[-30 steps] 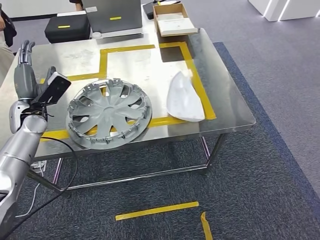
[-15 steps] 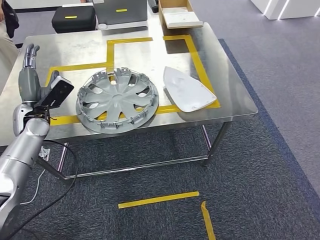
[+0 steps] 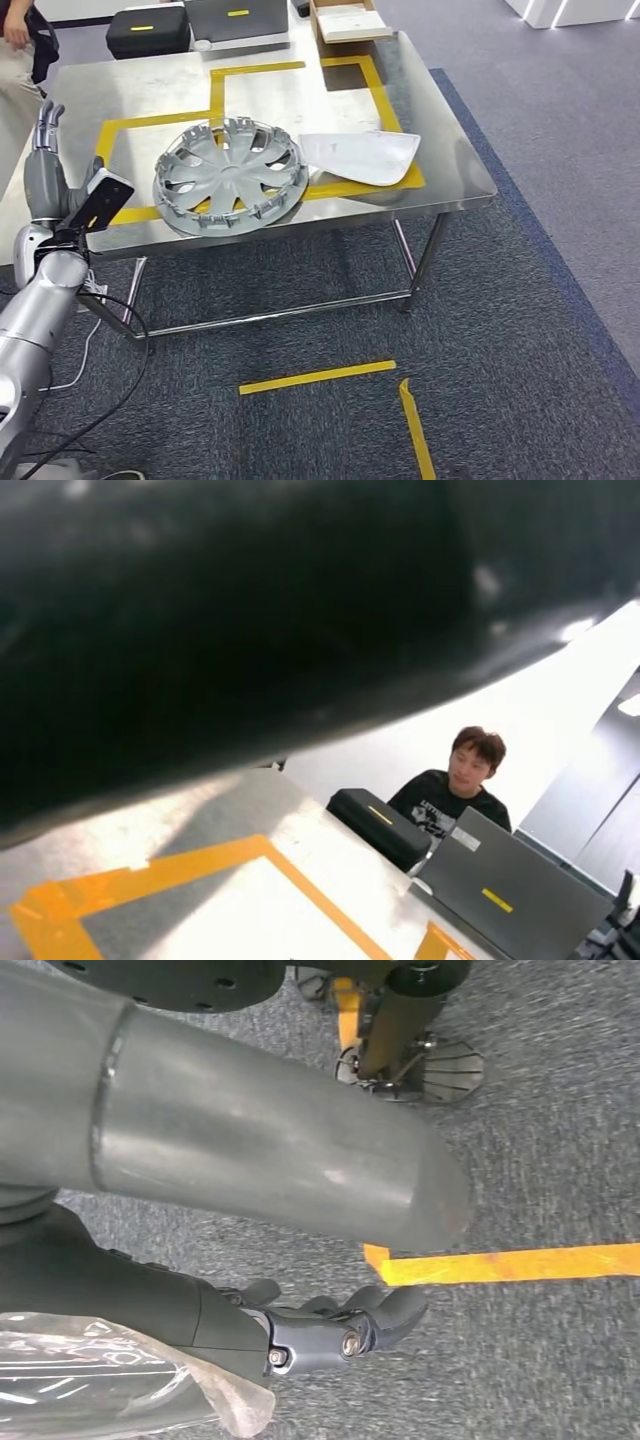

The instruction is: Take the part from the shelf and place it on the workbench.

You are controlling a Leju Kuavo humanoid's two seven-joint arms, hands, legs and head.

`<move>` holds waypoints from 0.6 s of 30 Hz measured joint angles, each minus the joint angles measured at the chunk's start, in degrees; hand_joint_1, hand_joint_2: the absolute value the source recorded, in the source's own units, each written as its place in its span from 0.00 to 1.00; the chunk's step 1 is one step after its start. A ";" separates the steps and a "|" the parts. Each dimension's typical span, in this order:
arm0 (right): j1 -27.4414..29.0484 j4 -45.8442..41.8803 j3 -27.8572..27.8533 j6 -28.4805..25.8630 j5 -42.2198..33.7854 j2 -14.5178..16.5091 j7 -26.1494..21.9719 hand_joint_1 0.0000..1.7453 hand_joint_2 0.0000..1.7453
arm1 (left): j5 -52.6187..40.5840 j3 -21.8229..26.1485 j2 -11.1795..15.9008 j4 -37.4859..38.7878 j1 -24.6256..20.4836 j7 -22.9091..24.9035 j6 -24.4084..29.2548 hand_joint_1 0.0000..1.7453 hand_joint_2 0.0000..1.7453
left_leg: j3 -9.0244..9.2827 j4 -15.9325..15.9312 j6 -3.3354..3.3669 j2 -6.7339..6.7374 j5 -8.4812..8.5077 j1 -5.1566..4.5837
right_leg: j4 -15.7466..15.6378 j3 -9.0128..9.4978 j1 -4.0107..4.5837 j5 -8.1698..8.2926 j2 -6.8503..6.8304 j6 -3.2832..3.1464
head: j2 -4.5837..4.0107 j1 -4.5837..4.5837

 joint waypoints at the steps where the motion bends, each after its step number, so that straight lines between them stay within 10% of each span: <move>1: -0.08 -0.01 0.01 0.03 0.01 0.00 -0.01 0.00 0.00 | 0.07 0.06 0.09 -0.61 0.32 0.02 0.01 0.00 0.00 | 1.55 -2.66 0.29 -0.07 -0.58 -0.10 | 0.17 -0.38 0.07 0.45 0.02 0.27 | -0.01 0.02; 4: 0.01 -0.01 0.02 0.14 -0.04 -0.01 -0.05 0.00 0.00 | 0.32 0.13 0.16 -1.91 1.69 0.28 -0.01 0.00 0.00 | 1.30 -4.15 1.55 0.06 -0.25 -0.25 | 0.16 -1.16 0.06 1.38 0.10 1.23 | -0.01 0.01; 9: 0.13 0.01 0.03 0.34 -0.24 -0.01 0.01 0.00 0.00 | 1.52 0.16 0.14 -3.35 3.17 1.06 -1.00 0.00 0.00 | -2.49 -4.26 3.09 0.44 3.00 -0.05 | 13.45 -5.47 -0.29 -9.72 0.06 2.71 | 0.00 0.49; 11: 0.04 0.01 0.04 0.34 -0.49 0.00 -0.03 0.00 0.00 | 2.02 0.19 0.15 -3.60 3.51 1.02 -1.32 0.00 0.00 | -4.17 -4.15 3.00 0.46 4.27 -0.13 | 17.27 -4.81 -0.32 -9.65 0.05 2.80 | 0.00 0.48; 14: -0.16 -0.03 0.03 0.37 -0.66 0.00 -0.22 0.00 0.00 | 2.53 0.35 0.27 -4.24 3.85 0.97 -1.38 0.00 0.00 | -6.27 -3.95 2.61 0.46 5.99 -0.25 | 8.85 2.99 -0.24 -6.03 0.03 2.19 | 0.00 0.48; 16: -0.46 -0.07 0.03 0.55 -0.55 0.00 -0.26 0.00 0.00 | 2.78 0.57 0.48 -4.80 3.89 0.97 -1.50 0.00 0.00 | -6.99 -3.90 2.09 0.50 7.01 -0.36 | 0.85 8.48 -0.04 -7.04 0.04 1.69 | 0.00 0.42; 18: -0.60 -0.08 0.04 1.12 -0.28 0.00 -0.26 0.00 0.00 | 2.99 0.69 0.66 -5.20 4.05 0.99 -1.86 0.00 0.00 | -7.23 -4.08 1.45 0.54 8.06 -0.34 | -1.88 9.75 0.16 -7.68 0.09 1.26 | 0.00 0.44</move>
